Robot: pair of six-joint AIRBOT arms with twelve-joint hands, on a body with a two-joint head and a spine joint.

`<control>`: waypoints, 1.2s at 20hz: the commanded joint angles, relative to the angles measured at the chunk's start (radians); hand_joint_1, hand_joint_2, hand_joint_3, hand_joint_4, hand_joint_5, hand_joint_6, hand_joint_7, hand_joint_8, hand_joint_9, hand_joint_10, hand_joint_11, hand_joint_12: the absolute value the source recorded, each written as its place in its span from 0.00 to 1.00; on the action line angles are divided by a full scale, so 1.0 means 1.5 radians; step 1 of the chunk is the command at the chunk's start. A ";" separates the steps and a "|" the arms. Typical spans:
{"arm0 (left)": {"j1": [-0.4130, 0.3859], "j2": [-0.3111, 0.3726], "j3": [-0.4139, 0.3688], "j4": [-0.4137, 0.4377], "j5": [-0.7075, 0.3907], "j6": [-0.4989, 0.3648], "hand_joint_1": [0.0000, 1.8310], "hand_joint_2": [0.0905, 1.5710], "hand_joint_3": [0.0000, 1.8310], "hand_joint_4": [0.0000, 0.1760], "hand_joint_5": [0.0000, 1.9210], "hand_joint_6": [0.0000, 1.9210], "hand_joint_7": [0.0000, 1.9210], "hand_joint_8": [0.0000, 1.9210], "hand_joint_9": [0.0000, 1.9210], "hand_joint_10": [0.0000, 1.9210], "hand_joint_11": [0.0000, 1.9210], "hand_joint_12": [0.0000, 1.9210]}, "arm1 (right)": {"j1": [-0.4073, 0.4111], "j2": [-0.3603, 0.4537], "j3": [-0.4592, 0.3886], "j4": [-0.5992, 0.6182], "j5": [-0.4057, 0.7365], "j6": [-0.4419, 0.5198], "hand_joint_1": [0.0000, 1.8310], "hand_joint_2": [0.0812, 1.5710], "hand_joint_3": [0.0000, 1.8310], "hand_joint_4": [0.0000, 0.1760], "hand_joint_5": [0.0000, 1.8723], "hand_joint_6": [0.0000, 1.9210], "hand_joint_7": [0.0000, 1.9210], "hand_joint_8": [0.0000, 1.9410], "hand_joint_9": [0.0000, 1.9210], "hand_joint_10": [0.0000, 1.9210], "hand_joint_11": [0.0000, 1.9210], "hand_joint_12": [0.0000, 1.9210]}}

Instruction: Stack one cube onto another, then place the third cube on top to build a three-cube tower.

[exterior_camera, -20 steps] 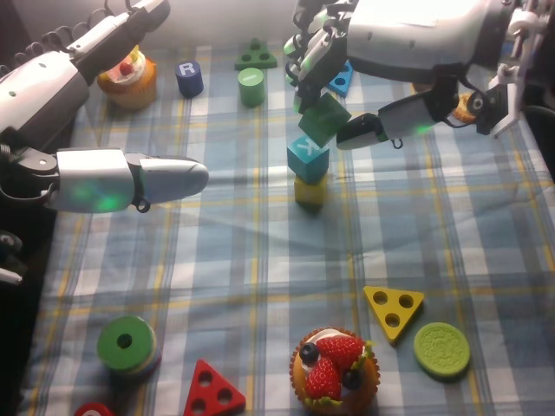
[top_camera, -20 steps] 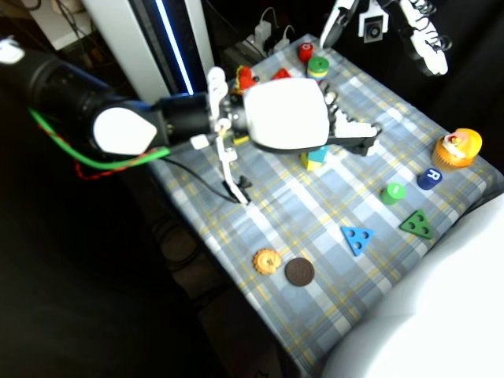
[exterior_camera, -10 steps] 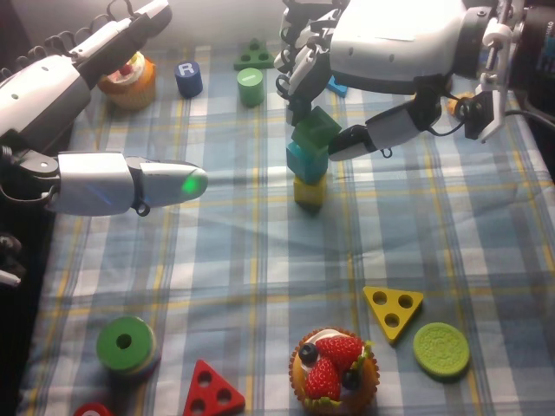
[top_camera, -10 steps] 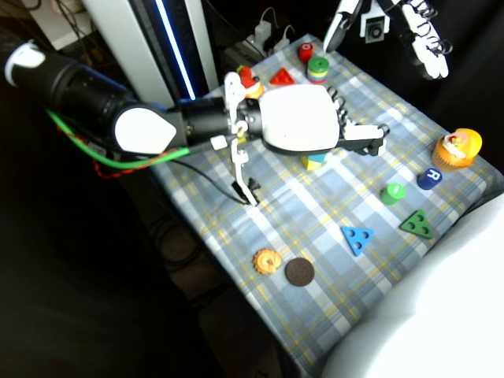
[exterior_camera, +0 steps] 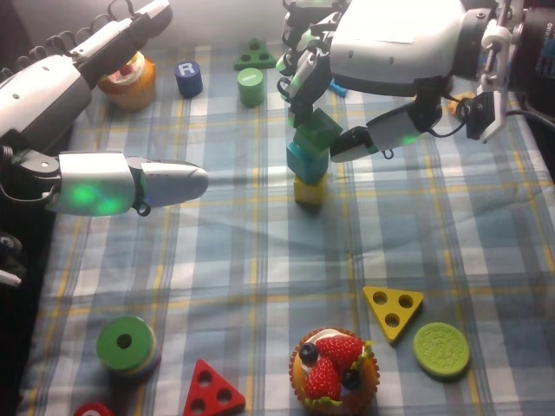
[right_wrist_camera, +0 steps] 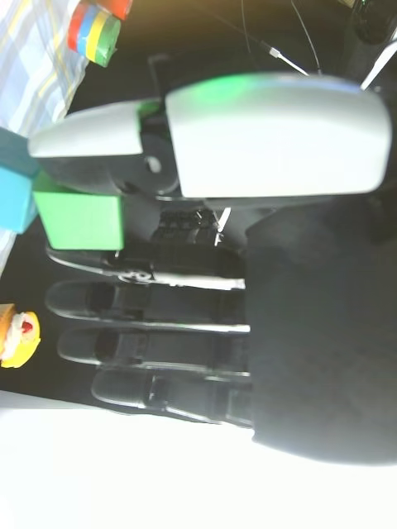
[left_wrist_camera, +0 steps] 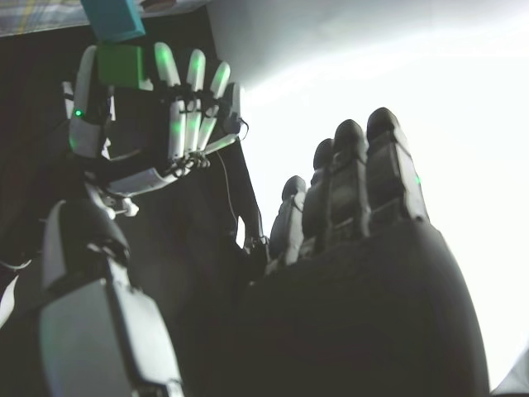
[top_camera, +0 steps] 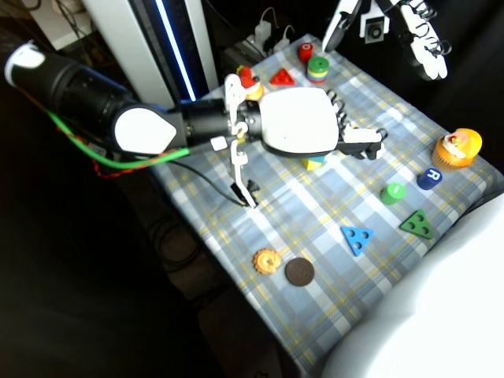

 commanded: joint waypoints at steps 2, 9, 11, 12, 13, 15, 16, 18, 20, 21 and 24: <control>-0.010 -0.002 0.005 0.015 -0.075 -0.006 0.38 0.47 0.00 1.00 0.01 0.00 0.04 0.00 0.05 0.00 0.00 0.02 | 0.014 -0.003 0.002 0.028 0.055 0.001 0.65 0.63 0.00 0.00 0.63 0.32 0.46 0.00 0.34 0.00 0.04 0.50; -0.011 -0.003 0.005 0.016 -0.072 -0.006 0.37 0.48 0.00 1.00 0.01 0.00 0.03 0.00 0.05 0.00 0.00 0.02 | 0.015 -0.004 0.001 0.027 0.055 0.001 0.65 0.63 0.00 0.00 0.63 0.32 0.44 0.00 0.32 0.00 0.02 0.49; -0.011 -0.003 0.005 0.016 -0.072 -0.006 0.38 0.47 0.00 1.00 0.01 0.00 0.03 0.00 0.05 0.00 0.00 0.01 | 0.015 -0.004 0.001 0.027 0.055 0.001 0.65 0.63 0.00 0.00 0.64 0.32 0.43 0.00 0.32 0.00 0.02 0.51; -0.011 -0.003 0.005 0.016 -0.072 -0.006 0.38 0.47 0.00 1.00 0.01 0.00 0.03 0.00 0.05 0.00 0.00 0.01 | 0.015 -0.004 0.001 0.027 0.055 0.001 0.65 0.63 0.00 0.00 0.63 0.32 0.43 0.00 0.32 0.00 0.01 0.53; -0.011 -0.003 0.005 0.016 -0.072 -0.006 0.38 0.48 0.00 1.00 0.01 0.00 0.03 0.00 0.04 0.00 0.00 0.00 | 0.015 -0.004 0.001 0.027 0.055 0.001 0.65 0.64 0.00 0.00 0.63 0.34 0.43 0.00 0.32 0.00 0.01 0.54; -0.011 -0.003 0.005 0.017 -0.071 -0.006 0.38 0.47 0.00 1.00 0.01 0.00 0.03 0.00 0.04 0.00 0.00 0.00 | 0.015 -0.004 0.001 0.027 0.055 0.001 0.64 0.64 0.00 0.00 0.61 0.37 0.43 0.00 0.34 0.00 0.04 0.55; -0.011 -0.003 0.005 0.017 -0.071 -0.006 0.38 0.48 0.00 1.00 0.01 0.00 0.03 0.00 0.04 0.00 0.00 0.00 | 0.015 -0.004 0.001 0.027 0.055 0.001 0.64 0.65 0.00 0.00 0.60 0.38 0.43 0.00 0.34 0.00 0.04 0.55; -0.011 -0.003 0.005 0.017 -0.070 -0.006 0.37 0.47 0.00 1.00 0.01 0.00 0.04 0.00 0.06 0.01 0.01 0.01 | 0.015 -0.004 0.002 0.027 0.055 0.001 0.63 0.65 0.00 0.00 0.59 0.40 0.42 0.00 0.33 0.00 0.03 0.56; -0.012 -0.003 0.005 0.017 -0.070 -0.006 0.38 0.47 0.00 1.00 0.01 0.00 0.03 0.00 0.05 0.00 0.01 0.00 | 0.015 -0.004 0.002 0.027 0.055 0.001 0.62 0.66 0.00 0.00 0.58 0.41 0.42 0.00 0.33 0.00 0.04 0.55; -0.012 -0.003 0.005 0.017 -0.070 -0.006 0.37 0.47 0.00 1.00 0.01 0.00 0.04 0.00 0.06 0.00 0.01 0.01 | 0.015 -0.004 0.002 0.027 0.055 0.001 0.62 0.60 0.00 0.00 0.50 0.17 0.41 0.00 0.33 0.00 0.04 0.54; -0.012 -0.004 0.005 0.017 -0.069 -0.006 0.36 0.47 0.00 1.00 0.01 0.00 0.04 0.00 0.06 0.00 0.01 0.01 | 0.016 -0.003 0.002 0.027 0.055 0.001 0.61 0.58 0.00 0.00 0.50 0.01 0.41 0.00 0.35 0.00 0.07 0.53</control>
